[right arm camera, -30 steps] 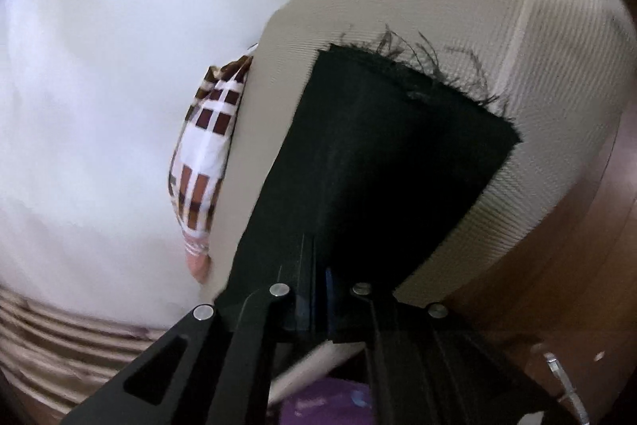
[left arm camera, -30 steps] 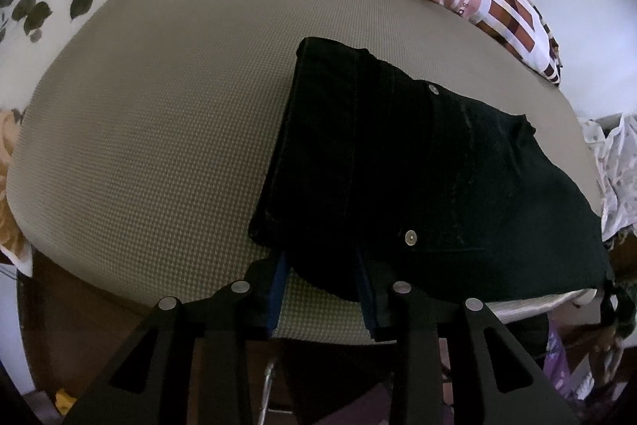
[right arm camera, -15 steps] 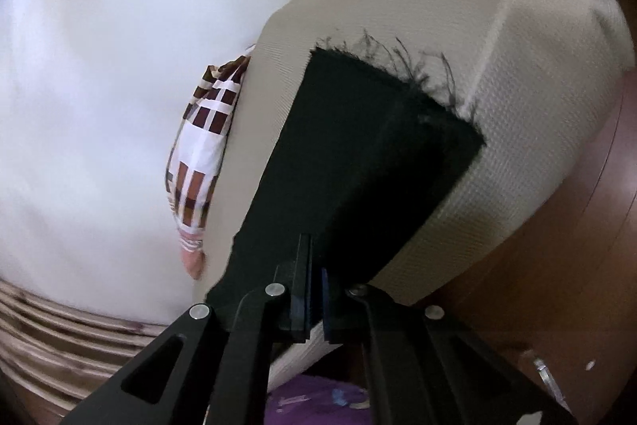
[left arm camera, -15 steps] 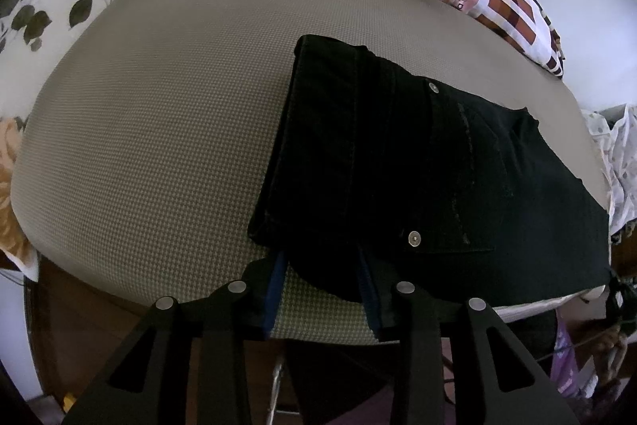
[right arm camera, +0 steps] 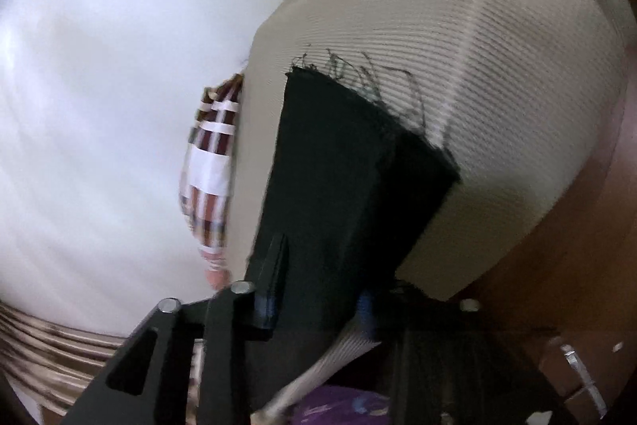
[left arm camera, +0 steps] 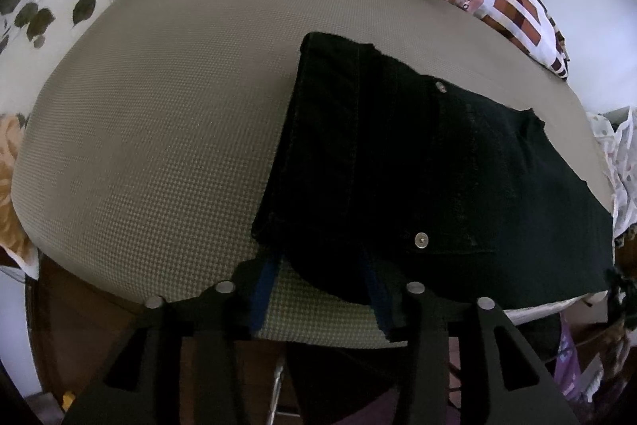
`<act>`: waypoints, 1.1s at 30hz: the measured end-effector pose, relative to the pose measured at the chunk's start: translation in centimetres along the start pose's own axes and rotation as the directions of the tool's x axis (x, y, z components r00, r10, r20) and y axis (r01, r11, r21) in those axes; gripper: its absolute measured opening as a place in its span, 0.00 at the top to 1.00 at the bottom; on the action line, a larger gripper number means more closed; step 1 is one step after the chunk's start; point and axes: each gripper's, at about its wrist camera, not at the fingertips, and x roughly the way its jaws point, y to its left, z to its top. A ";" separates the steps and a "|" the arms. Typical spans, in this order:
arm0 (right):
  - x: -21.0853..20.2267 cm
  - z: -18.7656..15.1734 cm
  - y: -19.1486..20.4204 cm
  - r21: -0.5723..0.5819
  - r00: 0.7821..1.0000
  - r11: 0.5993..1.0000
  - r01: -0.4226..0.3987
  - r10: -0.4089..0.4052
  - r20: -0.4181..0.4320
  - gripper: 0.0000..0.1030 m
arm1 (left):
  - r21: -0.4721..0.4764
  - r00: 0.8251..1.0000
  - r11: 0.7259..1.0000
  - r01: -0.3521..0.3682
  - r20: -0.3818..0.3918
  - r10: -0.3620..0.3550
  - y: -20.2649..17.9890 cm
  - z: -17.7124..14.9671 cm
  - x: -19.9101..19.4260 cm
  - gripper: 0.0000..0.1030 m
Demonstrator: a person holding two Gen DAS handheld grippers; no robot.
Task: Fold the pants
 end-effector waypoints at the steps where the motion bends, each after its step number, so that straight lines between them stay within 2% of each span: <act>1: 0.8 0.4 0.8 -0.001 1.000 1.000 0.010 -0.010 -0.001 0.93 | -0.010 1.000 1.000 0.001 -0.005 -0.001 0.2 0.0 0.2 0.53; 3: 1.2 1.0 2.9 -0.017 0.999 0.999 -0.032 0.033 0.020 0.94 | -0.041 1.000 0.999 0.018 -0.019 -0.019 0.7 -0.1 0.7 0.51; 5: -0.1 1.1 6.3 -0.127 0.994 0.988 -0.083 0.092 0.059 0.95 | -0.074 0.999 0.996 0.041 -0.024 -0.043 1.1 -0.1 0.9 0.51; 7: -1.3 0.8 8.3 -0.242 0.990 0.967 -0.074 0.101 0.099 0.96 | -0.079 0.999 0.996 0.047 -0.021 -0.048 1.1 -0.2 1.0 0.51; 8: -1.3 0.9 7.7 -0.265 0.993 0.964 -0.035 0.063 0.100 0.96 | -0.076 0.999 0.996 0.046 -0.020 -0.048 1.1 -0.3 1.0 0.51; 11: 0.2 1.8 1.4 -0.128 0.997 0.990 0.056 -0.049 0.061 0.96 | -0.082 0.999 0.995 0.049 -0.017 -0.050 1.3 -0.3 1.1 0.50; 12: 0.6 2.0 -0.1 -0.105 0.995 0.991 0.082 -0.077 0.057 0.99 | -0.082 0.999 0.996 0.047 -0.017 -0.049 1.3 -0.3 1.1 0.49; 14: 0.5 1.9 -1.9 -0.063 0.998 0.998 0.001 0.002 0.062 1.00 | -0.074 0.999 0.996 0.040 -0.019 -0.041 1.1 -0.4 1.0 0.49; 19: -0.5 1.5 -2.8 -0.075 0.995 0.997 -0.032 0.039 0.087 0.99 | -0.057 1.000 0.998 0.023 -0.016 -0.024 0.6 -0.4 1.0 0.49; 20: -1.8 1.3 -3.6 -0.079 0.995 0.996 -0.041 0.048 0.091 0.99 | -0.058 1.000 0.998 0.023 -0.013 -0.024 0.6 -0.5 1.0 0.49; 24: -3.4 2.4 -5.0 -0.048 0.991 0.998 -0.049 0.055 0.120 0.99 | -0.062 1.000 0.998 0.022 0.008 -0.022 0.4 -0.7 0.9 0.49; 26: -5.4 3.0 -4.9 -0.056 0.985 0.998 0.022 -0.012 0.174 0.95 | -0.057 0.999 0.998 0.018 0.032 -0.016 0.2 -0.7 0.5 0.50; 27: -6.3 3.4 -4.5 -0.060 0.976 0.995 0.074 -0.059 0.210 0.89 | -0.053 0.999 0.999 0.011 0.053 -0.008 0.0 -0.6 0.0 0.50; 29: -8.9 4.0 -2.4 -0.094 0.940 0.977 0.190 -0.154 0.304 0.87 | -0.035 0.994 0.999 0.008 0.114 -0.004 -0.6 -0.7 -1.5 0.49; 30: -9.7 4.2 -1.0 -0.132 0.931 0.967 0.217 -0.165 0.325 0.87 | -0.025 0.989 1.000 -0.002 0.147 0.006 -1.0 -0.7 -2.2 0.50; 31: -10.1 4.0 1.8 -0.216 0.928 0.945 0.243 -0.162 0.336 0.87 | 0.000 0.976 0.999 -0.044 0.215 0.043 -1.9 -0.8 -3.5 0.50; 32: -9.8 3.7 3.8 -0.281 0.933 0.928 0.247 -0.149 0.328 0.87 | 0.020 0.963 0.997 -0.074 0.262 0.066 -2.6 -0.9 -4.4 0.49; 33: -8.5 3.3 6.8 -0.374 0.951 0.900 0.226 -0.120 0.285 0.87 | 0.040 0.947 0.994 -0.097 0.310 0.080 -3.4 -0.9 -5.3 0.49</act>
